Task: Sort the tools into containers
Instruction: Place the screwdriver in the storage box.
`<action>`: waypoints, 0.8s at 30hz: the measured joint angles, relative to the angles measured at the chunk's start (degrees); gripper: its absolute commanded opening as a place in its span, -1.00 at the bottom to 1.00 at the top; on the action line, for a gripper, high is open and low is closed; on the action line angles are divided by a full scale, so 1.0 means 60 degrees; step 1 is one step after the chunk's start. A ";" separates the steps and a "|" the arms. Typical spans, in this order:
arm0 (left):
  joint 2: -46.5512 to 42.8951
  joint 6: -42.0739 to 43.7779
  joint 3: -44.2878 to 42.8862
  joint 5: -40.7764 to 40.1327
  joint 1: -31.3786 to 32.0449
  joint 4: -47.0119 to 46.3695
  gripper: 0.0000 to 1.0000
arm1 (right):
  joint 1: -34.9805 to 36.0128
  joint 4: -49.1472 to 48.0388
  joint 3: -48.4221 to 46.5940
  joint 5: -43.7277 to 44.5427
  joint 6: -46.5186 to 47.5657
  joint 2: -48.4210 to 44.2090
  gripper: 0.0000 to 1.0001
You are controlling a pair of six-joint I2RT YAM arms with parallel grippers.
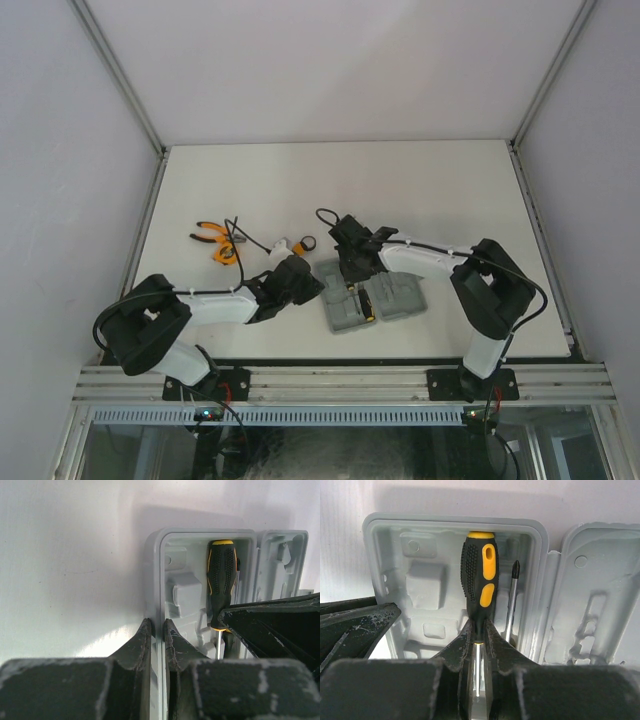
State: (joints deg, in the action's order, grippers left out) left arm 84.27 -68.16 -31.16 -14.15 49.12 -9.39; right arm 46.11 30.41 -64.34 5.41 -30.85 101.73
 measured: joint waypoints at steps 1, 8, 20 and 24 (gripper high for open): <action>0.0007 0.0018 0.0000 0.0007 0.0000 -0.0011 -0.99 | 0.0000 0.0058 -0.0047 -0.0015 0.0000 0.0069 -0.98; 0.0007 0.0047 0.0000 0.0026 0.0000 -0.0018 -0.99 | 0.0018 0.0313 -0.0178 -0.0007 -0.0029 0.0310 -1.00; 0.0004 0.0124 0.0000 0.0040 0.0000 -0.0029 -1.00 | 0.0208 0.0324 -0.0168 0.0412 -0.0448 0.0379 -1.00; -0.0029 0.0153 0.0000 -0.0022 0.0000 0.0015 -0.99 | 0.0215 0.0229 -0.0160 0.0408 -0.0543 0.0430 -1.00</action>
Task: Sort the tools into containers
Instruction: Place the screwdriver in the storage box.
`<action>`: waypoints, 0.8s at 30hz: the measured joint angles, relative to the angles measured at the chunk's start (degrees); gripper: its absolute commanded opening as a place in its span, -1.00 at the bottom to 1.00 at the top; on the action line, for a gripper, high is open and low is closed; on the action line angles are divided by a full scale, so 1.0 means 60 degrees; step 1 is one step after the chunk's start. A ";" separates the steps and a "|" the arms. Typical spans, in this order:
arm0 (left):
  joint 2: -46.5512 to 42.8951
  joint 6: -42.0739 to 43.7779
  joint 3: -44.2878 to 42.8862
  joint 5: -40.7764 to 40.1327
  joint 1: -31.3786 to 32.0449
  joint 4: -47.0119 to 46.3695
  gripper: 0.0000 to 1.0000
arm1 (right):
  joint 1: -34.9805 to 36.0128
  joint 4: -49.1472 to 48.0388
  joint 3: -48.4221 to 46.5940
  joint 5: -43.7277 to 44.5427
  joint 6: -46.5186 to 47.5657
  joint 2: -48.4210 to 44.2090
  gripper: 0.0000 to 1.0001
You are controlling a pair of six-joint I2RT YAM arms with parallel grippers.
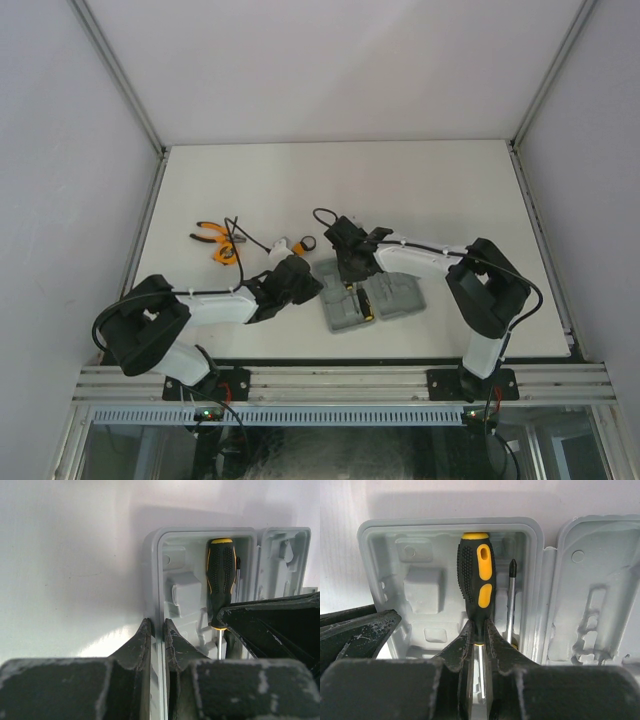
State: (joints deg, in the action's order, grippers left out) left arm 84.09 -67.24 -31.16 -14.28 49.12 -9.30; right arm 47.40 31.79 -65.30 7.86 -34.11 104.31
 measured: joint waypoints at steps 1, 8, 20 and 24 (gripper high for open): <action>-0.0015 0.0036 0.0000 -0.0029 0.0000 0.0018 -1.00 | 0.0004 -0.0040 0.0000 -0.0007 -0.0018 0.0022 -1.00; -0.0091 0.0175 0.0000 -0.0342 -0.0004 0.0193 -1.00 | 0.0084 -0.0408 -0.0004 0.0000 -0.0091 0.0157 -1.00; -0.0186 0.0401 -0.0004 -0.0831 0.0000 0.0390 -1.00 | 0.0597 -0.1042 0.0091 0.1009 -0.0229 0.0222 -1.00; -0.0299 0.0397 -0.0004 -0.0849 0.0000 0.0554 -1.00 | 0.0659 -0.1468 0.0586 0.1137 -0.0364 -0.0189 -1.00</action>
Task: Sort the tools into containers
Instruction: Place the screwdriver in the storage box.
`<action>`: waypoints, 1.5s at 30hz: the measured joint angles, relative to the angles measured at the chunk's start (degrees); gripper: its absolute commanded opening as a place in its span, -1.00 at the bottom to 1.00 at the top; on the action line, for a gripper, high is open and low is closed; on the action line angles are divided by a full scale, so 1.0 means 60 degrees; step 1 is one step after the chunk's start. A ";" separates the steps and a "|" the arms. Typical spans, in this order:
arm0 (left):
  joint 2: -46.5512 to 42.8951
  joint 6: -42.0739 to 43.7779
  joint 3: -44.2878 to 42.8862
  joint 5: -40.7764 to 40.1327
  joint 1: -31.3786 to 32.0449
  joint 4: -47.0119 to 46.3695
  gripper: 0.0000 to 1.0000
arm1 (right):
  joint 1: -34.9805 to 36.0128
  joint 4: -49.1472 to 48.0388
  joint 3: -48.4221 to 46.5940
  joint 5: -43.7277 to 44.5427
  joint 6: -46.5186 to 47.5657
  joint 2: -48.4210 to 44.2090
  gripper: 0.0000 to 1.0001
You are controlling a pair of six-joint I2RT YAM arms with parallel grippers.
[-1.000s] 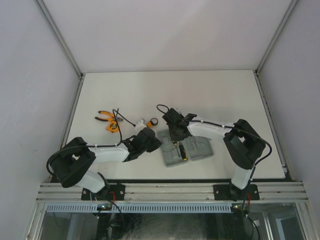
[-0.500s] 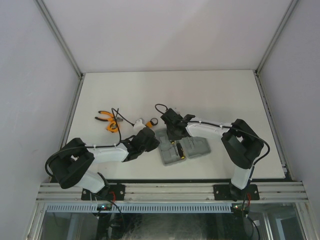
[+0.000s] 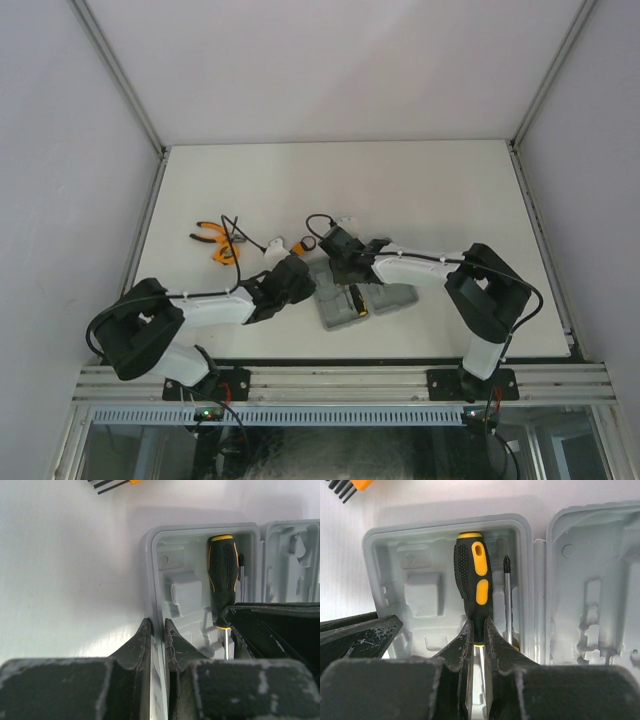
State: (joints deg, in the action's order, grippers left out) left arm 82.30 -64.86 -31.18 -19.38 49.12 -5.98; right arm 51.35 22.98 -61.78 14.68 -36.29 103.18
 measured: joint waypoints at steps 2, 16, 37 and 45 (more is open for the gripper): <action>-0.0102 0.0004 0.0000 0.0022 0.0029 0.0175 -1.00 | -0.0051 -0.0018 0.0036 -0.0193 -0.0022 -0.0138 -1.00; -0.0718 0.0171 0.0000 0.0597 0.0382 0.1173 -0.99 | -0.0251 0.1650 -0.0270 -0.1803 0.0062 -0.0801 -0.89; -0.2688 -0.2703 0.1636 -0.0408 0.0455 0.1676 -1.00 | -0.0047 0.2218 0.2463 -0.0703 -0.0433 -0.5931 -0.59; -0.3319 -0.2954 0.1909 -0.0969 0.0452 0.2288 -0.83 | -0.0051 0.2193 0.2987 -0.0590 -0.0630 -0.6499 -0.53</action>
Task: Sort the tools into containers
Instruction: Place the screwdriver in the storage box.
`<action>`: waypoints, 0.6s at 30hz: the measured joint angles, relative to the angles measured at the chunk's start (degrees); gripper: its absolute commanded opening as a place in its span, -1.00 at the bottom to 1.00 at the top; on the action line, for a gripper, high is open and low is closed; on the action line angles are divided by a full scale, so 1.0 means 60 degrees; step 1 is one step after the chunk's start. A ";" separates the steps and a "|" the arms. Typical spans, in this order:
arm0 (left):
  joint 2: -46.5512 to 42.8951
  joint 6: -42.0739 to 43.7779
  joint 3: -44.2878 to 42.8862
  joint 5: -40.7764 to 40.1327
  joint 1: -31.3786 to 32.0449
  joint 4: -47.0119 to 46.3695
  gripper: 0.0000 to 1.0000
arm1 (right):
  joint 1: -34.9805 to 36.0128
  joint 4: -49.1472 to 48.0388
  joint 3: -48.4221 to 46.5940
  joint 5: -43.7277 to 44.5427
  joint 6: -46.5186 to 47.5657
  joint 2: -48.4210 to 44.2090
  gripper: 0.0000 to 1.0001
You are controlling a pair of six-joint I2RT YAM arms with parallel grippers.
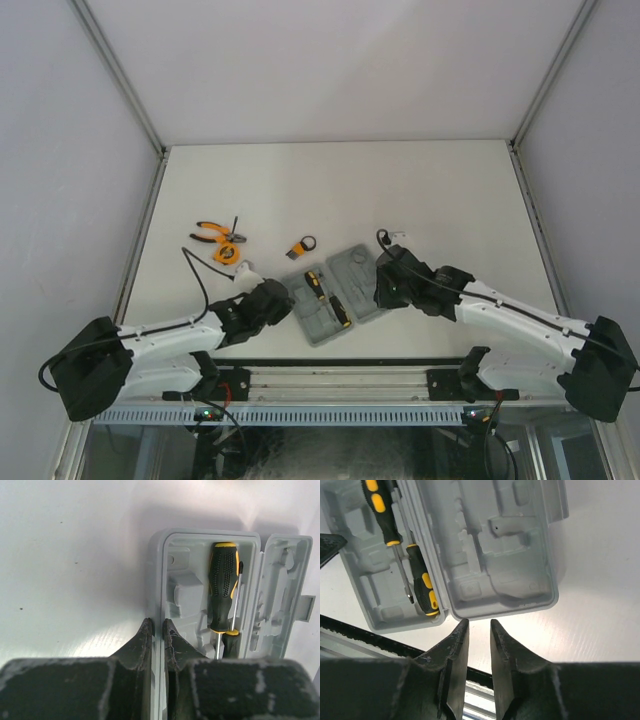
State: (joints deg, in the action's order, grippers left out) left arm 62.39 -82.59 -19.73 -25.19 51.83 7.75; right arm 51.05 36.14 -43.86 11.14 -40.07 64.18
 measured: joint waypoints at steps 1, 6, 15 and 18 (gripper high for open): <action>0.0076 0.0033 -0.0036 0.0000 0.0000 -0.0040 -0.73 | 0.0000 -0.0022 0.0000 0.0007 0.0000 -0.0076 -0.52; 0.0459 0.0277 -0.0168 0.0160 0.0004 -0.0386 -0.38 | 0.0000 -0.0044 0.0000 0.0124 -0.0044 -0.0597 -0.42; 0.0007 0.0736 -0.0229 0.0812 0.0076 0.0233 -0.02 | 0.0000 -0.0007 0.0084 0.0532 -0.0040 -0.1501 -0.38; -0.1144 0.0980 -0.0229 0.0707 0.0084 0.1122 0.23 | 0.0000 0.0015 0.0178 0.0565 -0.0033 -0.1588 -0.38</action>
State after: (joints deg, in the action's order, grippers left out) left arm 55.53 -76.71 -21.10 -20.95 52.34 14.48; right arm 51.05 36.23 -42.78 14.52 -40.27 54.65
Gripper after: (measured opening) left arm 0.523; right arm 0.309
